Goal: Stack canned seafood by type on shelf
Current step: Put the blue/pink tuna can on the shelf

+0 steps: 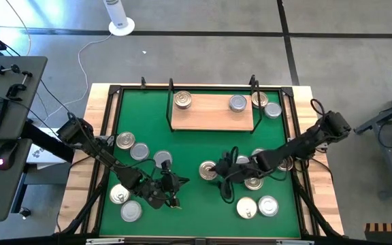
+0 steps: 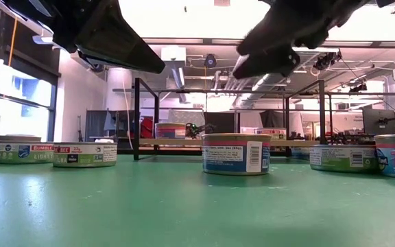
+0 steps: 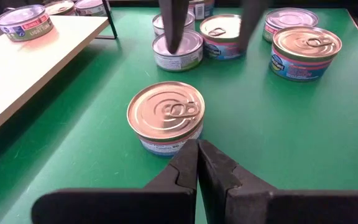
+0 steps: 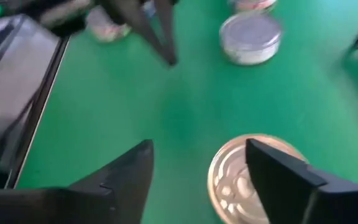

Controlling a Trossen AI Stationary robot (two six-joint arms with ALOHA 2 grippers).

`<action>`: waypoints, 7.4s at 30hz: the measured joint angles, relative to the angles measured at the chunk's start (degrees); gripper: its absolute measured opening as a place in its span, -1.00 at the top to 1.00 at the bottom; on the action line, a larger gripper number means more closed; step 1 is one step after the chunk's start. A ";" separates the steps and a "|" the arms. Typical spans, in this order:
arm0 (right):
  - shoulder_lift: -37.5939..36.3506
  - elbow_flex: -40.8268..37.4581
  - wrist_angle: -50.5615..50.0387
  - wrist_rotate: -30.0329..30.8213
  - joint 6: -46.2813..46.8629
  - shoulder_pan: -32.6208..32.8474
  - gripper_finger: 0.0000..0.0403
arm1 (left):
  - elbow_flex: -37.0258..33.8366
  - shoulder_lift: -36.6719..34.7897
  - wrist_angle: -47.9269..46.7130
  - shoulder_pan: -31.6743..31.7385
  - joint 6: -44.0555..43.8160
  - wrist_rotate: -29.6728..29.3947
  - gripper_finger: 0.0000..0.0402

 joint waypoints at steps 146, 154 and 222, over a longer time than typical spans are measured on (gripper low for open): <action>16.77 -1.84 19.60 -4.74 -14.01 -6.04 -0.74 | -13.11 1.12 11.35 3.70 -10.63 10.69 1.00; 17.57 -1.84 19.96 -10.08 -13.88 -8.43 -0.80 | -13.22 1.29 11.40 4.54 -10.54 10.03 1.00; 14.72 -1.96 12.69 -1.28 -12.46 -6.99 -0.80 | -13.16 -0.66 8.74 4.86 -8.62 7.73 1.00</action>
